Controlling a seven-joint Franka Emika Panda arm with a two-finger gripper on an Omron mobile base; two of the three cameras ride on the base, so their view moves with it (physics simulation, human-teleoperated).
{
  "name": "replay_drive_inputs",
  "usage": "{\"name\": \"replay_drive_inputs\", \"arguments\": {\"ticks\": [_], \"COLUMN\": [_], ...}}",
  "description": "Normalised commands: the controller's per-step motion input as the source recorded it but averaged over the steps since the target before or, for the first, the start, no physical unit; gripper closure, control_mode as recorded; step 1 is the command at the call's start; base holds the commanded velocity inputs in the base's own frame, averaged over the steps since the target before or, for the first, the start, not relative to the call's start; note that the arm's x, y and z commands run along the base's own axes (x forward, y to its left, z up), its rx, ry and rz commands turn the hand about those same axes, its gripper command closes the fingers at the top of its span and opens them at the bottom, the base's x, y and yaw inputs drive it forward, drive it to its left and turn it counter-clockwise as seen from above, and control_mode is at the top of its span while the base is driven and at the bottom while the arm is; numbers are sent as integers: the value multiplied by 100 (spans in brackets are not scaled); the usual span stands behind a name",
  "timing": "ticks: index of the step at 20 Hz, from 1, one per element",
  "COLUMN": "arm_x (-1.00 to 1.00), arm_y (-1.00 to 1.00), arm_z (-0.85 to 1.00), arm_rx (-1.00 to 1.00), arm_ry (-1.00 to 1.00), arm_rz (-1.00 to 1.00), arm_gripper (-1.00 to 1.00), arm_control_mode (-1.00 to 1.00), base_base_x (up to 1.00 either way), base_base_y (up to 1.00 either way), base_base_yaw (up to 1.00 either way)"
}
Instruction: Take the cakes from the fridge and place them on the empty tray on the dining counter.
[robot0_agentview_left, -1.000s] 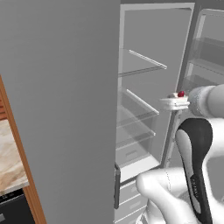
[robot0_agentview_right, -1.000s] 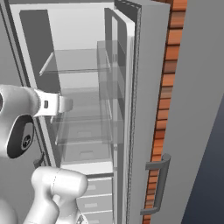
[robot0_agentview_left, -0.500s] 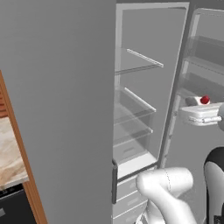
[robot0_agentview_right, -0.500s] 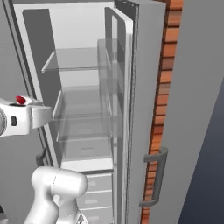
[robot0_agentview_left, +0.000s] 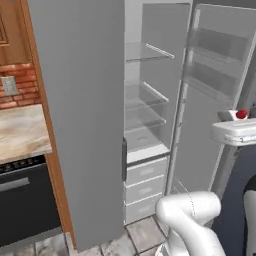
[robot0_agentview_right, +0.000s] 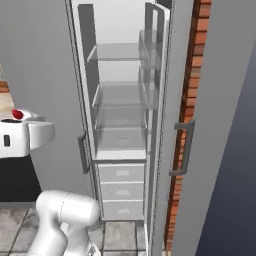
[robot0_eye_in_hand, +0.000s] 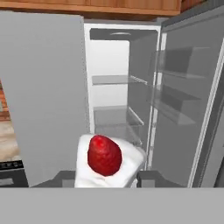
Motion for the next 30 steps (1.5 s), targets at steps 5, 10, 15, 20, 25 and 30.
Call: {"name": "replay_drive_inputs", "arguments": {"ticks": [5, 10, 15, 20, 25, 30], "arm_x": [0, 0, 0, 0, 0, 0], "arm_y": [0, 0, 0, 0, 0, 0], "arm_z": [0, 0, 0, 0, 0, 0], "arm_rx": [0, 0, 0, 0, 0, 0], "arm_ry": [0, 0, 0, 0, 0, 0], "arm_rz": [0, 0, 0, 0, 0, 0], "arm_gripper": [100, 100, 100, 100, 100, 100], "arm_control_mode": [100, 100, 100, 100, 100, 100], "base_base_x": [-15, 0, 0, 0, 0, 0], "base_base_y": [22, 4, 4, 4, 3, 1], "base_base_yaw": [90, 100, 100, 100, 100, 100]}}
